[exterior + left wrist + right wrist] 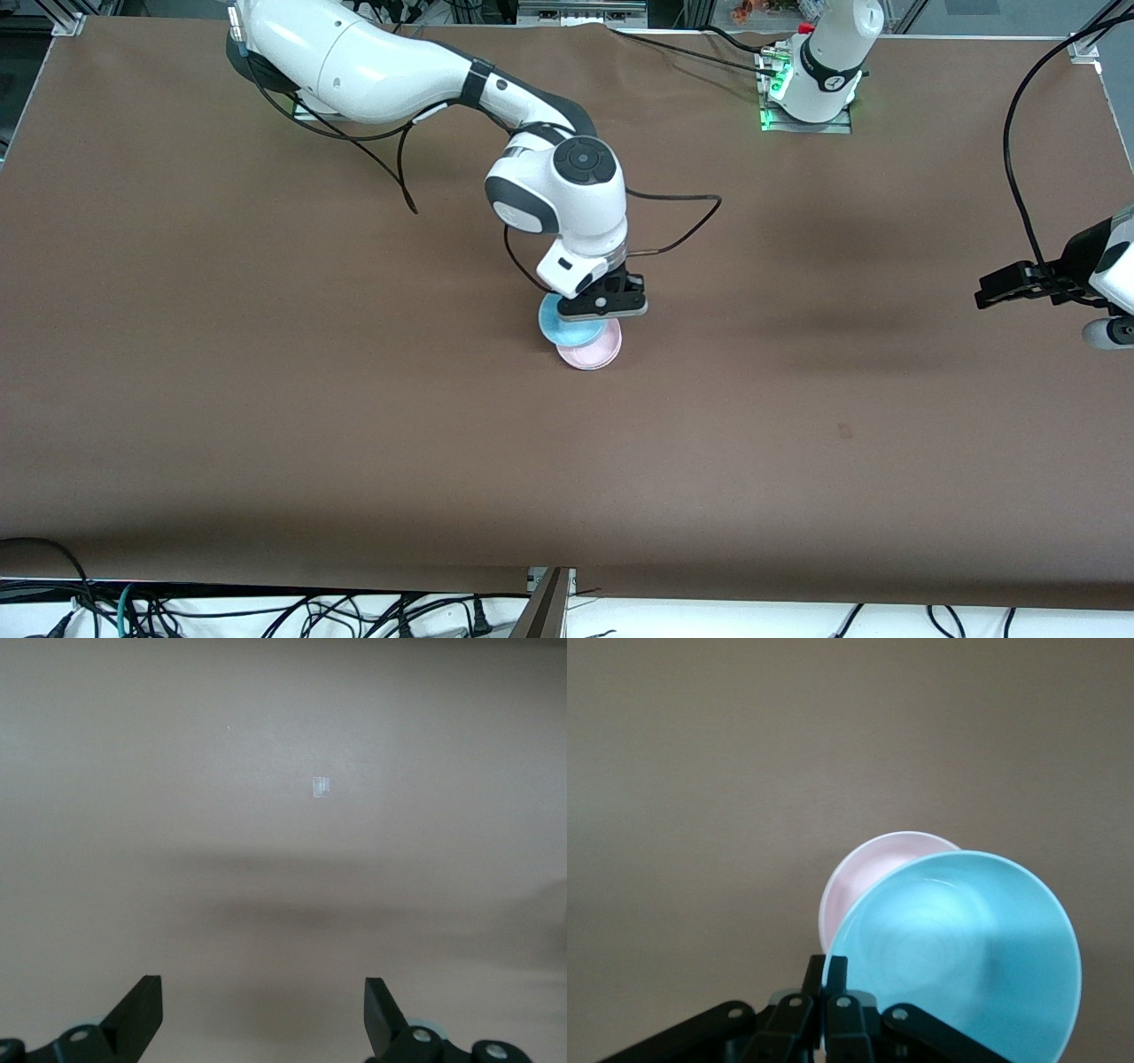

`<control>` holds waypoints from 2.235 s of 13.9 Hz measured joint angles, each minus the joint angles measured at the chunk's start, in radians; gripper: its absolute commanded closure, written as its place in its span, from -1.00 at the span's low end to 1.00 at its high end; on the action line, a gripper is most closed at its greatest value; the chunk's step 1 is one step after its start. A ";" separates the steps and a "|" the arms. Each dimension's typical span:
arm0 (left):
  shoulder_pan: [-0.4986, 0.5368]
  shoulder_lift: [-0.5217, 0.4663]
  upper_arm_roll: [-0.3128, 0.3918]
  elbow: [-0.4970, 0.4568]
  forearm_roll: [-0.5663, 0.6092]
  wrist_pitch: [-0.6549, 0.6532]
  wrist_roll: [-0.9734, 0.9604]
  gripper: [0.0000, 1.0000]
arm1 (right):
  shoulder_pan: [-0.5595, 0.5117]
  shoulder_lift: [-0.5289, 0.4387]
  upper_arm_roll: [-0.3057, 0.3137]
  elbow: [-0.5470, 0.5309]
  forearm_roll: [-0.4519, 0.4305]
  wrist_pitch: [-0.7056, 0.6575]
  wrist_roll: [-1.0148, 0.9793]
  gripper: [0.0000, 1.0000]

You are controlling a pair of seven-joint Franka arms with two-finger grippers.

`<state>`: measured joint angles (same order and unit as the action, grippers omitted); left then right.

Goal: Stack pink and blue bowls on white bowl
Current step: 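Lower the blue bowl into the pink bowl with the right gripper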

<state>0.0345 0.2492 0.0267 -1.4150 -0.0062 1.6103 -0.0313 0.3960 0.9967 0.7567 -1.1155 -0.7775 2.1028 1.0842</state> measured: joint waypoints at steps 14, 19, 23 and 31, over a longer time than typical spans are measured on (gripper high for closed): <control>0.000 0.000 0.000 0.000 0.000 0.000 0.000 -1.00 | 0.015 0.060 -0.061 0.047 -0.027 0.057 -0.067 1.00; 0.000 0.000 0.000 0.000 0.000 0.000 0.000 -1.00 | 0.018 0.060 -0.061 0.080 -0.027 0.084 -0.075 1.00; 0.000 0.000 0.000 0.000 0.000 0.000 0.000 -1.00 | 0.029 0.074 -0.061 0.080 -0.027 0.103 -0.075 1.00; 0.000 0.000 0.000 0.000 0.000 0.000 0.000 -1.00 | 0.042 0.090 -0.069 0.080 -0.027 0.106 -0.078 1.00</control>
<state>0.0348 0.2494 0.0268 -1.4149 -0.0063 1.6103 -0.0313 0.4384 1.0869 0.6880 -1.0350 -0.8044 2.2087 1.0064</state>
